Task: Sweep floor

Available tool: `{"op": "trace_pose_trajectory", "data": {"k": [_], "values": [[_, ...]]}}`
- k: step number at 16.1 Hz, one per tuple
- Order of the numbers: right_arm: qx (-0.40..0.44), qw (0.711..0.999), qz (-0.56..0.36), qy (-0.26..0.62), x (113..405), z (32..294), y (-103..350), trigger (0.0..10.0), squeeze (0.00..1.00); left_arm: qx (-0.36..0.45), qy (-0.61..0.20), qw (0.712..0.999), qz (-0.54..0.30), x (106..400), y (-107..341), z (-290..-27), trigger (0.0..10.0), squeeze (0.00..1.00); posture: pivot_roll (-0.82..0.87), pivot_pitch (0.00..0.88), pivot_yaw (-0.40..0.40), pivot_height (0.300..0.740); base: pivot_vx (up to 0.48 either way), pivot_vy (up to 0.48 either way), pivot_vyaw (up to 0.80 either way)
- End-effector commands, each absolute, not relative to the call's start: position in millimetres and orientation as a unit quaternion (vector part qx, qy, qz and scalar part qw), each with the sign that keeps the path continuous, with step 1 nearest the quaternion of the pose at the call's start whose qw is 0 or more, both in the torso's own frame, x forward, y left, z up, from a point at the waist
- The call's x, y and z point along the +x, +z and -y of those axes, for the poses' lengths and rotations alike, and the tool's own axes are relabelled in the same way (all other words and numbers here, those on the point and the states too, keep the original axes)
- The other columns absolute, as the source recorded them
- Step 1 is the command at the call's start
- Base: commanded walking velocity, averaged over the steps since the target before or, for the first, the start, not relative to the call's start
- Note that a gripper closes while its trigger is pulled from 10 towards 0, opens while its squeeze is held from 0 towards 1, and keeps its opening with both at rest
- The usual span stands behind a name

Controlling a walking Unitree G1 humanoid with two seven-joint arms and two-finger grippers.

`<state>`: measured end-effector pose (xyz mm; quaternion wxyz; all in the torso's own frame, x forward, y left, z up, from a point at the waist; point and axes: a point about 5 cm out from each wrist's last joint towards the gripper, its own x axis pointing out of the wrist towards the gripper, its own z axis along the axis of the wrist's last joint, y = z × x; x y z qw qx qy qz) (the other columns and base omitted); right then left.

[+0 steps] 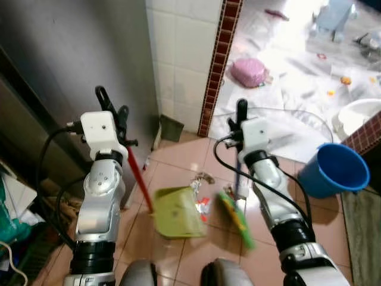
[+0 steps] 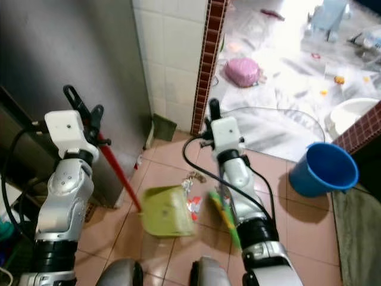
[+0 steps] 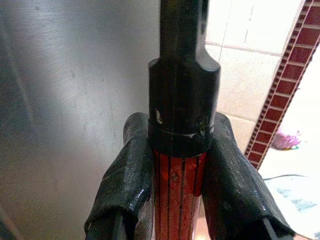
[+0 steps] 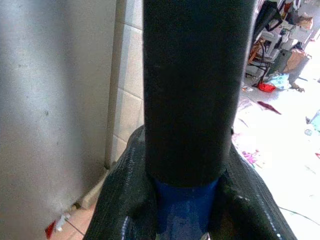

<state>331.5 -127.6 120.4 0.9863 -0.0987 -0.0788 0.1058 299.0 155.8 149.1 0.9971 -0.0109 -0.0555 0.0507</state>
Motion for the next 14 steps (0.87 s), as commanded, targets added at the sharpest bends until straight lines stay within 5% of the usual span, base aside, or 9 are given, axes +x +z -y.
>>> {"op": "trace_pose_trajectory", "data": {"k": [1, 14], "values": [[-0.101, 0.986, 0.093, 0.093, 332, 137, 127, 10.0, 0.00, 0.001, 0.045, 0.996, 0.077, 300, 157, -151, 10.0, 0.00, -0.01, 0.105, -0.019, 0.740, 0.000, 0.000, 0.00], [-0.069, 0.987, 0.088, 0.113, 336, 125, 131, 10.0, 0.00, 0.056, 0.103, 0.992, 0.034, 331, 111, -134, 10.0, 0.00, -0.04, 0.134, -0.013, 0.740, 0.000, 0.000, 0.00]]}}
